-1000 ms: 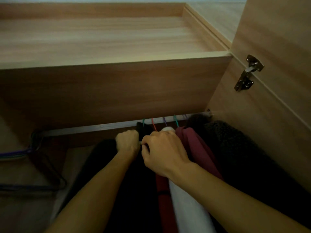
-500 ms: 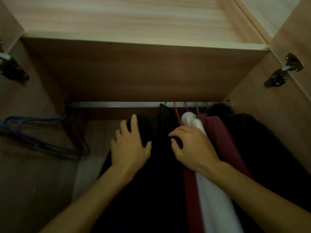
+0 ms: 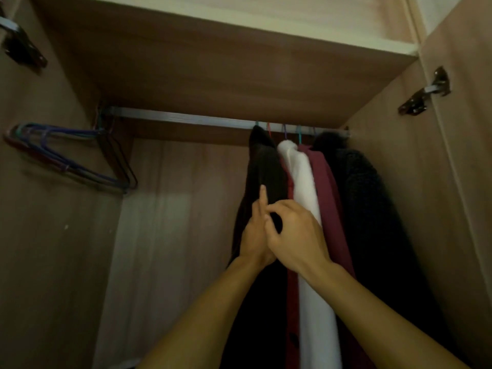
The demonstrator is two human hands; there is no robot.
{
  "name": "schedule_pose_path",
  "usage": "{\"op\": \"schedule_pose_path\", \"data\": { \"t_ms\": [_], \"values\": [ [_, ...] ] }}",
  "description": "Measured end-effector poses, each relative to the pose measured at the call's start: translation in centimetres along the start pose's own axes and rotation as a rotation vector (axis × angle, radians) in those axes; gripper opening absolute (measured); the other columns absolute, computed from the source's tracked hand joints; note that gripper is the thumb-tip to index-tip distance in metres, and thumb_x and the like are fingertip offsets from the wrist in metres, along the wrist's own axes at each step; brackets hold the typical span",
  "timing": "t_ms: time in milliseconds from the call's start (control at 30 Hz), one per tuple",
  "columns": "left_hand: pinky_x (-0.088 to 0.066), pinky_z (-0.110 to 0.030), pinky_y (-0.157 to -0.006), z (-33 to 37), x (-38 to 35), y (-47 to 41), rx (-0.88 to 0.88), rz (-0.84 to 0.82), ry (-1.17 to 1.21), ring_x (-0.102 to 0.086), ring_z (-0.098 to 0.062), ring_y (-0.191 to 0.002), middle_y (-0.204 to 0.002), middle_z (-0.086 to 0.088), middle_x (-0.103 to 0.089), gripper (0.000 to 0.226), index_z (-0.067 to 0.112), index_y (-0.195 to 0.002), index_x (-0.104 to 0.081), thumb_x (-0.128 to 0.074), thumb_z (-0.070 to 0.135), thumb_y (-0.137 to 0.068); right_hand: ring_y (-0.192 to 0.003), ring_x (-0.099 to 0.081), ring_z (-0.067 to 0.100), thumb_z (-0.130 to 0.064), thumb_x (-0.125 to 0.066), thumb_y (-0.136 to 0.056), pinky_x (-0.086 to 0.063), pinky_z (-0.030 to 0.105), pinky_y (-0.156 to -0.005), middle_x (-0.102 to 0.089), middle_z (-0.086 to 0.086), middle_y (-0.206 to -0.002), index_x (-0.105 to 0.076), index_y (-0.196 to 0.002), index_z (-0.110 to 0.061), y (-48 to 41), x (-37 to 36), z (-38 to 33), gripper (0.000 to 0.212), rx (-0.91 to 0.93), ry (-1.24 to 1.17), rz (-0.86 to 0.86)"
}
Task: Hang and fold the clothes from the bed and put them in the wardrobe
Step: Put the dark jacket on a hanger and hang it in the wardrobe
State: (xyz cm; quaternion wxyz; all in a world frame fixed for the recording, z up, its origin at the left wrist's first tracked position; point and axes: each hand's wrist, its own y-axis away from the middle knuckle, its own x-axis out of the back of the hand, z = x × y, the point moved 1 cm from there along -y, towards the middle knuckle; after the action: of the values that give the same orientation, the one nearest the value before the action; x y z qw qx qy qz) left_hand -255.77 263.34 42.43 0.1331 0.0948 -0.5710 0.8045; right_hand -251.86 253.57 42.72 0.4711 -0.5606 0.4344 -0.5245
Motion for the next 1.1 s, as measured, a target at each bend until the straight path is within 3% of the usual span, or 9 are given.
{"op": "schedule_pose_path", "data": {
  "t_ms": [100,233,433,733,1100],
  "values": [
    [-0.045,-0.046,-0.098,0.3,-0.9,0.7,-0.033,-0.138,-0.258,-0.048,-0.024,-0.121,-0.152,-0.004,-0.023,0.095,0.044,-0.134,0.033,-0.051,0.045,-0.09,-0.08,-0.063,0.017,-0.018,-0.055,-0.085,-0.053,0.035,-0.073,-0.068,0.004,-0.095,-0.07,-0.099,-0.012,1.7,2.0,0.3,0.021,0.001,0.0,-0.007],
    [-0.037,-0.047,-0.106,0.8,0.1,3.4,0.039,-0.149,-0.391,-0.032,-0.026,-0.137,-0.157,-0.006,-0.013,0.092,0.024,-0.15,0.012,-0.042,0.057,-0.083,-0.09,-0.063,0.017,-0.022,-0.054,-0.088,-0.053,0.033,-0.081,-0.068,0.005,-0.106,-0.068,-0.109,-0.012,3.8,4.3,0.2,0.027,0.006,-0.036,-0.069],
    [-0.023,-0.048,-0.114,4.2,2.9,9.6,0.077,-0.104,-0.435,-0.016,-0.022,-0.144,-0.158,-0.005,-0.01,0.078,0.025,-0.151,-0.004,-0.049,0.044,-0.091,-0.108,-0.059,0.018,-0.025,-0.053,-0.093,-0.047,0.031,-0.094,-0.063,0.005,-0.122,-0.063,-0.121,-0.012,6.3,7.1,-1.0,0.032,-0.015,-0.108,-0.135],
    [-0.034,-0.043,-0.109,10.4,7.5,16.4,0.034,-0.132,-0.617,-0.037,-0.021,-0.133,-0.148,-0.005,-0.035,0.058,0.017,-0.145,-0.03,-0.045,0.042,-0.095,-0.115,-0.056,0.019,-0.029,-0.05,-0.095,-0.045,0.031,-0.097,-0.059,0.004,-0.128,-0.059,-0.126,-0.014,9.8,10.7,-4.0,0.035,-0.071,-0.167,-0.208],
    [-0.033,-0.041,-0.109,12.5,9.2,27.6,0.114,-0.3,-0.477,-0.041,-0.018,-0.13,-0.142,-0.004,-0.044,0.048,0.017,-0.141,-0.04,-0.033,0.042,-0.1,-0.112,-0.059,0.019,-0.03,-0.05,-0.095,-0.049,0.035,-0.093,-0.061,0.001,-0.126,-0.061,-0.123,-0.017,19.8,15.2,-7.2,0.033,-0.203,-0.065,-0.385]
  ]
}}
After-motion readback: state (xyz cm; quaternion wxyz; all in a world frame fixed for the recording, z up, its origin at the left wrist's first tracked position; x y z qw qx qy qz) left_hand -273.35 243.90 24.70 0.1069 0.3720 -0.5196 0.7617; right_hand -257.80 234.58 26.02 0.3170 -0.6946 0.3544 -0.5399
